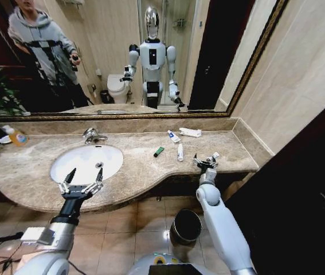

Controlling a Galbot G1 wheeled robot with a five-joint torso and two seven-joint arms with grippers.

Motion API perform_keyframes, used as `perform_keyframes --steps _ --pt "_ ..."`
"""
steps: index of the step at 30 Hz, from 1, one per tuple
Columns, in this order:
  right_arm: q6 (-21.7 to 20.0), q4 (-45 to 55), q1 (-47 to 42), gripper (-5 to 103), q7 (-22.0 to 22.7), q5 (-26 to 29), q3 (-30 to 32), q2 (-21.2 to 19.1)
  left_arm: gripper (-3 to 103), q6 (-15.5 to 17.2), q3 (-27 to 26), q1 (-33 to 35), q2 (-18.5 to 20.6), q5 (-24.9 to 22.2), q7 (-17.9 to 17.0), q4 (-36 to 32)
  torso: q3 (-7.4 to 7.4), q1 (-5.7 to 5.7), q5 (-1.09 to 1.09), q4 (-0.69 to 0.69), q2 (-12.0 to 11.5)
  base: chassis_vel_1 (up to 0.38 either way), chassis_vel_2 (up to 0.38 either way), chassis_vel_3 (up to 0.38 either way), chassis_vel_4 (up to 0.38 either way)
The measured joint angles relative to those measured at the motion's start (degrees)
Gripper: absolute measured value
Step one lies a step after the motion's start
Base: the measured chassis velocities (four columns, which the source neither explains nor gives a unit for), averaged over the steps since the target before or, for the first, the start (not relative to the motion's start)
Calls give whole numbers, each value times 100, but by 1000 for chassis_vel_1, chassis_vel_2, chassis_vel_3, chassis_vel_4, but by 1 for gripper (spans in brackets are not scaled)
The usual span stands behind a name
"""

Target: Pick up the trash from the sink and place it in the trash bin.

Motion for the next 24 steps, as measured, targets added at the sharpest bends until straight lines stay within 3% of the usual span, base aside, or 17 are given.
perform_keyframes --steps 3,9,12,14,16,17,24 --pt "-53 -88 54 103 24 181 18 -6 100 0 0 0 0 0 0 0 0 0 0 0 0 0 0 0 0" --pt "-121 -150 60 91 78 272 36 -74 100 0 0 0 0 0 0 0 0 0 0 1 0 0 0 0 0" --pt "-98 -136 20 76 74 305 95 -197 100 0 0 0 0 0 0 0 0 -1 0 0 0 0 0 0 0" --pt "-98 -130 7 76 67 310 112 -239 100 0 0 0 0 0 0 1 0 -1 0 0 0 0 0 0 0" --pt "-109 -114 -19 65 51 322 139 -280 100 0 0 0 0 0 0 0 0 -1 0 0 0 0 0 0 0" --pt "-109 -114 -19 65 51 322 139 -280 100 0 0 0 0 0 0 0 0 -1 0 0 0 0 0 0 0" --pt "-116 -64 -147 37 -38 327 183 -323 100 0 0 0 0 0 0 0 0 -1 0 0 0 0 0 0 0"
